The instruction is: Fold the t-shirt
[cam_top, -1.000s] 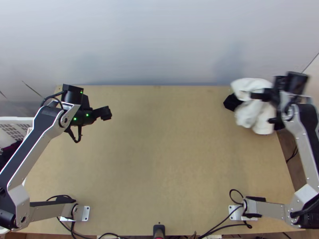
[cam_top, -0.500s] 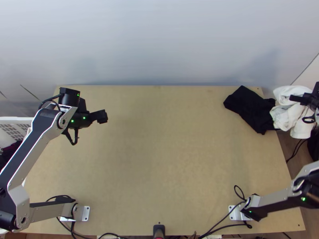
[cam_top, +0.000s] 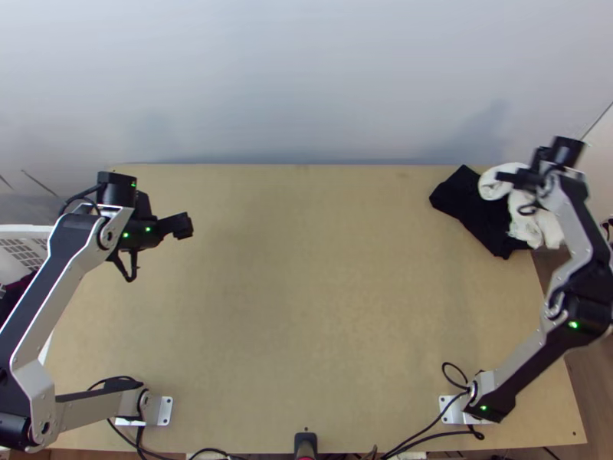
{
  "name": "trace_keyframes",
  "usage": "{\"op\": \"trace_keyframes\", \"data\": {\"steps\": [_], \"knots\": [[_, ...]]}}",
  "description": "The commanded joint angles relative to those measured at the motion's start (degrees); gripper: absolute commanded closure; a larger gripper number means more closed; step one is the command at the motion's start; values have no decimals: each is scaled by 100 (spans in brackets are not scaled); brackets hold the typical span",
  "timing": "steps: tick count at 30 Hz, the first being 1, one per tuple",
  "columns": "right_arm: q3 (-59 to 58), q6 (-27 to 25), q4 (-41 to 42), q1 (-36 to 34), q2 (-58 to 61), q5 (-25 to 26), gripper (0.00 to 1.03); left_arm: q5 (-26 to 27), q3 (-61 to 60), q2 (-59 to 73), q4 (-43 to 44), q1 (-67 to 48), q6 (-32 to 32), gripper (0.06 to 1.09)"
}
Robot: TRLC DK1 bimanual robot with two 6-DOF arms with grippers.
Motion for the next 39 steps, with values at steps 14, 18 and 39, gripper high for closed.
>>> {"op": "trace_keyframes", "data": {"steps": [14,18,39], "knots": [[1019,1143,-614,576,-11,325,100,48,-231,-9,92,201,146,10],[571,1046,-614,576,-11,325,100,48,-160,35,100,105,111,10],[-1213,861,-614,400,-1083,-396,10,48,-213,-53,92,184,129,10]]}}
